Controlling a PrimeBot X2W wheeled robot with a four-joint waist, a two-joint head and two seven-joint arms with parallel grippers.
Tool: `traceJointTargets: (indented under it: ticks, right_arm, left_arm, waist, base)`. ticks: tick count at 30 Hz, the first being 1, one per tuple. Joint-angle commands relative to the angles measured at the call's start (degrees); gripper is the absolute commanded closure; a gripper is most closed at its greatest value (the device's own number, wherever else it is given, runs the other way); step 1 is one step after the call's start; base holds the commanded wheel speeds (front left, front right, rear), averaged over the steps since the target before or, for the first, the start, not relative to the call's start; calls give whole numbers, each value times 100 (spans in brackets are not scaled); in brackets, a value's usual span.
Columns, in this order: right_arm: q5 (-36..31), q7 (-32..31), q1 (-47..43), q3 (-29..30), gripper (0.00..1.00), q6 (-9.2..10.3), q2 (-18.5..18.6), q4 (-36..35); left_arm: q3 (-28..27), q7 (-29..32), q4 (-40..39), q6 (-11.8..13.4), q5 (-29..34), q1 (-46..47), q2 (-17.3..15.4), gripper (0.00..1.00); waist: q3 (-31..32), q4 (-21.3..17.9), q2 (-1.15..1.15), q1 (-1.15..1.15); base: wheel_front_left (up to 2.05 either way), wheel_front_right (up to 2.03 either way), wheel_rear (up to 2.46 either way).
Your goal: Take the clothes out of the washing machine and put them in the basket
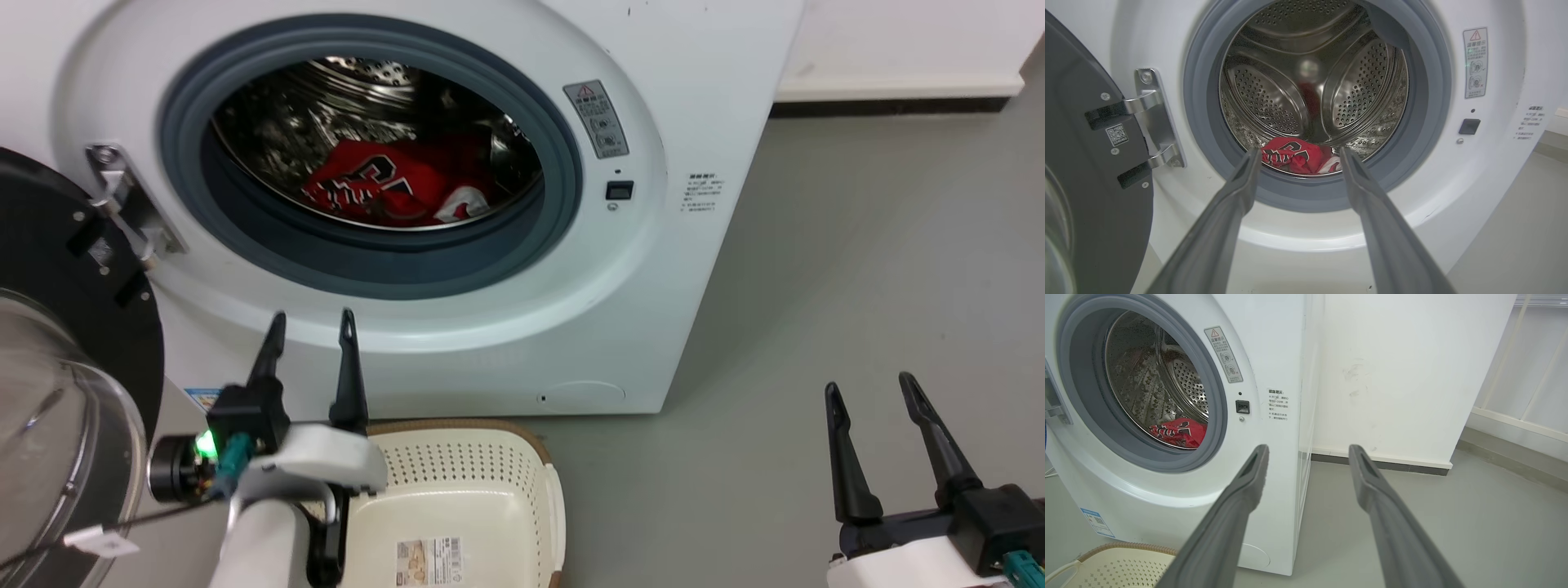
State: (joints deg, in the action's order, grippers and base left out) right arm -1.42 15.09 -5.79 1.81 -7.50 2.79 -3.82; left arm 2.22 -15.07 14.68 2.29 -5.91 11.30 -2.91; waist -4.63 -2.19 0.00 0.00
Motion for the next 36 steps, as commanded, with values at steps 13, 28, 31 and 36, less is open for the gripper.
traceJointTargets:
  ticks: [13,28,31,36]
  right_arm:
    - [166,12,855,-148,0,3,14,-199]
    - [537,13,1582,-343,0,3,10,-380]
    - [610,12,1673,-410,0,3,8,-420]
    - [742,13,1760,-483,0,3,9,-487]
  left_arm:
    - [-444,-15,1906,-422,227,2772,-563,0]
    - [-254,90,4098,-512,575,5487,-1448,0]
    - [-187,370,4535,-556,622,6012,-1658,0]
    - [132,997,5010,-690,878,6809,-1930,0]
  waist:
    - [-1523,-608,0,0]
    - [-2893,-1294,0,0]
    - [-3080,-1383,0,0]
    - [-3384,-1532,0,0]
  base:
    - [0,0,0]
    - [0,0,0]
    - [0,0,0]
    - [0,0,0]
